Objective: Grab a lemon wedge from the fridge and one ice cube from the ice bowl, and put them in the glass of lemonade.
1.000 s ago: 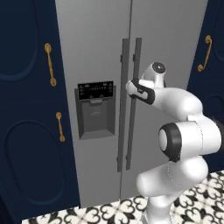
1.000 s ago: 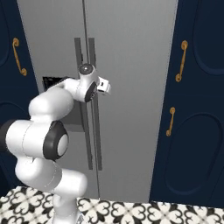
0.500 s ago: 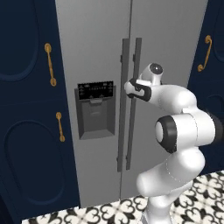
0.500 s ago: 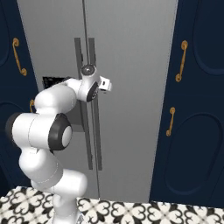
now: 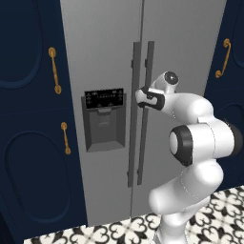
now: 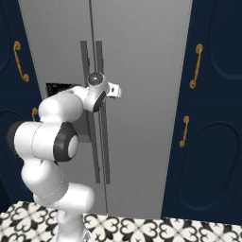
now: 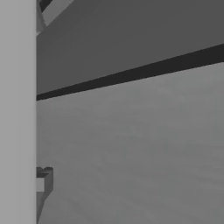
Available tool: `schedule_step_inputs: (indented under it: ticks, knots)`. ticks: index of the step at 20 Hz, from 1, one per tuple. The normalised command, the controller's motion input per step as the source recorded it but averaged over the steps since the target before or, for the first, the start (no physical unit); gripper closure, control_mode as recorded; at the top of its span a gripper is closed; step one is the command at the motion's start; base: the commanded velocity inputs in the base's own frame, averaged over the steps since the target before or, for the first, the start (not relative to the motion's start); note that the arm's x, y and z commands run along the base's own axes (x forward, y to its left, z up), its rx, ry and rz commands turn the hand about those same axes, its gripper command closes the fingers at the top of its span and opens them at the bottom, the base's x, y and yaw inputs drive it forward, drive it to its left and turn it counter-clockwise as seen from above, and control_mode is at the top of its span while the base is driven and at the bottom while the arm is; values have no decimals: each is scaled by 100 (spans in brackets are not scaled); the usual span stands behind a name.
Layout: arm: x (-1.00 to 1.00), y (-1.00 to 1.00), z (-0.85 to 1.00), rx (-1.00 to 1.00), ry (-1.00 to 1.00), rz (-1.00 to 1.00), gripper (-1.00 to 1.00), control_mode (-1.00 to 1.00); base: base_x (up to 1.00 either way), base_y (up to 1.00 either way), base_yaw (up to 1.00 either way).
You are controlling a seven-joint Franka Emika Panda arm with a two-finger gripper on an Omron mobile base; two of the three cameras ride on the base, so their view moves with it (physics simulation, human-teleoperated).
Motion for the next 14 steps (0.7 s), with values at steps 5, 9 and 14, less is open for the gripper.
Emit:
schedule_step_inputs:
  ticks: [5, 9, 14]
  knots:
    - [3, 9, 1, 0, -1, 0, -100, -100, 0, 0, 0]
    - [0, 28, -9, 0, -12, 0, -100, -100, 0, 0, 0]
    - [26, 11, -22, 0, -11, 0, -100, -100, 0, 0, 0]
